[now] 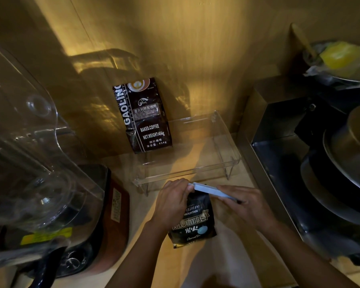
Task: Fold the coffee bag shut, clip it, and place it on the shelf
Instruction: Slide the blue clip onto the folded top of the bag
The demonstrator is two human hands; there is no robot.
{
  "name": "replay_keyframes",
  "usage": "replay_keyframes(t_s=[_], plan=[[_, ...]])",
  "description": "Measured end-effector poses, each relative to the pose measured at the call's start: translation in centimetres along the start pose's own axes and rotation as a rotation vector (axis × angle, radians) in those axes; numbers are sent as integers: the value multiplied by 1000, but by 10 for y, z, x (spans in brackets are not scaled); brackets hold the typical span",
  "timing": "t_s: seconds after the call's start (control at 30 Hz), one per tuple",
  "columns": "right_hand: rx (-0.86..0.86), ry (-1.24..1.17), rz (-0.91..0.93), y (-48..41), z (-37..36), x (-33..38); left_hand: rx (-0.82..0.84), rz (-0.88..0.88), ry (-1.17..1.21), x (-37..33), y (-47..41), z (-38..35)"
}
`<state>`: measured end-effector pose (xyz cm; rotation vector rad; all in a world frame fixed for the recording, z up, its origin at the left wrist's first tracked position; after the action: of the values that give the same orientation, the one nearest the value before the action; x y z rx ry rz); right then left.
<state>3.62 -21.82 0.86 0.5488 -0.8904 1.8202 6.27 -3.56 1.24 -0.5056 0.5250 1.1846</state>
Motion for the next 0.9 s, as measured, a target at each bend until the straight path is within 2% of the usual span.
replay_keyframes(t_s=[0.3, 0.37, 0.5, 0.57, 0.63, 0.77, 0.83, 0.9], plan=[[-56, -113, -5, -5, -2, -5, 100, 129, 213, 14, -10, 0], [14, -162, -52, -10, -3, -10, 104, 123, 186, 14, -14, 1], [303, -199, -198, -16, -10, -20, 91, 94, 90, 14, -15, -3], [360, -215, -223, -15, -12, -22, 61, 91, 113, 14, -14, -3], [306, -260, -245, -15, -11, -22, 38, 76, 145, 14, -13, -1], [33, -344, -389, -18, 4, -34, 6, 91, 149, 13, -11, -1], [40, -361, -408, -22, 10, -38, -16, 128, 155, 13, -11, -2], [129, -365, -397, -26, 13, -39, -26, 103, 130, 9, -12, -2]])
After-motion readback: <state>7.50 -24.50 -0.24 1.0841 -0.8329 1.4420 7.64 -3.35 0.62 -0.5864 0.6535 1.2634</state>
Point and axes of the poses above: each hand's wrist, its own y-axis away from the middle knuckle, its own z-axis out of the back of the hand, x = y × z, the point moved 4 cm from there along -y, towards the middle knuckle, and after that the axes turned 4 degrees about z, right-handed, at the moved point
